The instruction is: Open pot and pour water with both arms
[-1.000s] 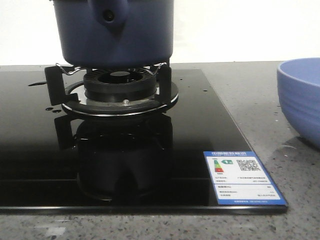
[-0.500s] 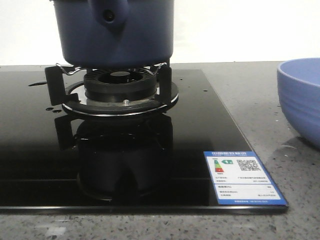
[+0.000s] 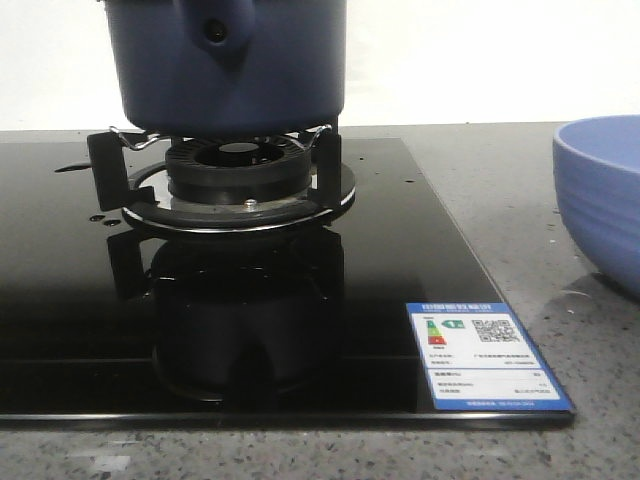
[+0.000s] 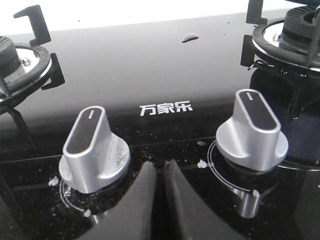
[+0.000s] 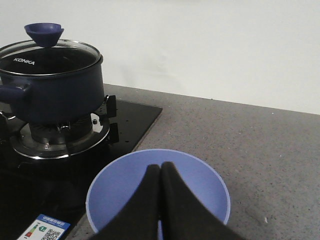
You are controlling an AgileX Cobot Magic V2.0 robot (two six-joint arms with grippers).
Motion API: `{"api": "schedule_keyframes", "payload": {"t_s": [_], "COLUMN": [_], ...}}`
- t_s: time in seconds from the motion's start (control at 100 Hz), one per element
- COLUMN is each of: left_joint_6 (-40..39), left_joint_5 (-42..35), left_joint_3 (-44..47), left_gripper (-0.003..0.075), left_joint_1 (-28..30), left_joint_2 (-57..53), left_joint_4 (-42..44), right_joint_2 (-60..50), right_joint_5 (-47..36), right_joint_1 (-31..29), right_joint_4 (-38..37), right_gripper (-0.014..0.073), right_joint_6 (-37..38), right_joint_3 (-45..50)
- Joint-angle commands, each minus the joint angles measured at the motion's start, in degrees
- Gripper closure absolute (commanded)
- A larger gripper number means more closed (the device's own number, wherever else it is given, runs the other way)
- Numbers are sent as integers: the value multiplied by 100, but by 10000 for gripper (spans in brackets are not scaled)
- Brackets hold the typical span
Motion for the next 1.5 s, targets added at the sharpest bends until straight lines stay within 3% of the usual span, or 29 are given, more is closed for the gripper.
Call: {"api": "schedule_keyframes", "payload": {"t_s": [0.0,0.32,0.4,0.65,0.82,0.99,1.1,1.25,1.49], "left_joint_6": [-56,-56,-56,-56,-56,-56,-56,-56,-56], "left_joint_5": [-236,-236,-236,-236,-236,-236,-236,-236,-236], "left_joint_3": [168,168,168,168,168,168,168,168,168], "left_gripper": [741,741,741,741,741,741,741,741,741], "left_joint_1": [40,40,40,40,40,40,40,40,40], "left_joint_2": [-159,-159,-159,-159,-159,-159,-159,-159,-159], "left_joint_4": [-3,-3,-3,-3,-3,-3,-3,-3,-3], "right_joint_2": [98,98,98,98,98,86,-64,-221,-221], "right_joint_5": [-492,-474,-422,-2475,-2953,-3398,-3003,-2143,-2166], "right_joint_1": [8,8,-58,-632,-927,-942,-942,-942,-942], "right_joint_4": [45,45,-423,-975,-1304,-1558,-2069,-1928,-1928], "right_gripper": [658,658,658,658,658,658,658,658,658], "right_joint_6": [-75,-75,-75,903,975,1654,2084,2095,2095], "right_joint_3": [-131,-131,-2,1385,2462,3207,3189,3189,3189]}}
